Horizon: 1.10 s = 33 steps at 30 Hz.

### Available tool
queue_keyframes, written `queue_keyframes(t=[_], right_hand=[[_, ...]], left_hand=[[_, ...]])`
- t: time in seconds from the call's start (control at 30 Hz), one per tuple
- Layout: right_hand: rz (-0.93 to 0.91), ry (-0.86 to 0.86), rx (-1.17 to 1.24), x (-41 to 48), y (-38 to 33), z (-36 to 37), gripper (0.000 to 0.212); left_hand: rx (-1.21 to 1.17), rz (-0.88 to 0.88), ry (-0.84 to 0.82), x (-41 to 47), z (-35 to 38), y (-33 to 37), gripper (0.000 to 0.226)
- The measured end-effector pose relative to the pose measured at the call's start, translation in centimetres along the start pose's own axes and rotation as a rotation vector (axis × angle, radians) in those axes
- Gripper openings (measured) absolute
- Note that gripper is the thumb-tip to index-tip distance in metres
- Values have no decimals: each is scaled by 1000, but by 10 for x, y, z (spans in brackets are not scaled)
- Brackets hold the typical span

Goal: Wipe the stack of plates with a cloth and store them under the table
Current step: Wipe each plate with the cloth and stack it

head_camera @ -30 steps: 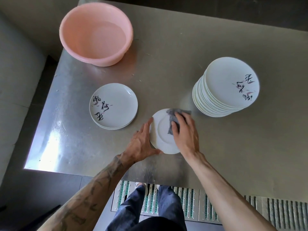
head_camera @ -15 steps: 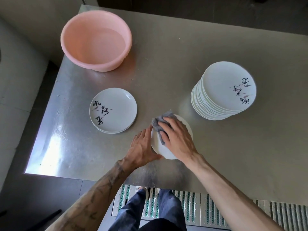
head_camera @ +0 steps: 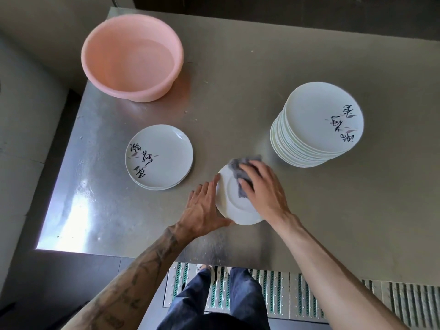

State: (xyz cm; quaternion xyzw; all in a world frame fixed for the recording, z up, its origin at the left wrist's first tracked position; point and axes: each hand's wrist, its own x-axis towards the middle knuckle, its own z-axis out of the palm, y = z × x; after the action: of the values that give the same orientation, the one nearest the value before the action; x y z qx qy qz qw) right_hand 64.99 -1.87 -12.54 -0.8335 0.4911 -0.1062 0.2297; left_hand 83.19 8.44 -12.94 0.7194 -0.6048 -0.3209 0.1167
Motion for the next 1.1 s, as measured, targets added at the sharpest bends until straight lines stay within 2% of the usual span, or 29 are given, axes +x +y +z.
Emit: queue_keyframes(t=[0.13, 0.3, 0.53, 0.87, 1.1], right_hand=[[226, 80, 120, -43, 15, -7, 47], [406, 212, 195, -106, -12, 18, 54], [352, 212, 222, -108, -11, 21, 52], [275, 254, 83, -112, -39, 35, 50], [332, 238, 241, -101, -9, 17, 51]], left_hand=[[42, 11, 13, -2, 4, -1, 136], [52, 11, 16, -2, 5, -3, 138], [46, -11, 3, -1, 5, -2, 136], [59, -16, 18, -2, 8, 0, 137], [31, -33, 25, -2, 10, -1, 132]])
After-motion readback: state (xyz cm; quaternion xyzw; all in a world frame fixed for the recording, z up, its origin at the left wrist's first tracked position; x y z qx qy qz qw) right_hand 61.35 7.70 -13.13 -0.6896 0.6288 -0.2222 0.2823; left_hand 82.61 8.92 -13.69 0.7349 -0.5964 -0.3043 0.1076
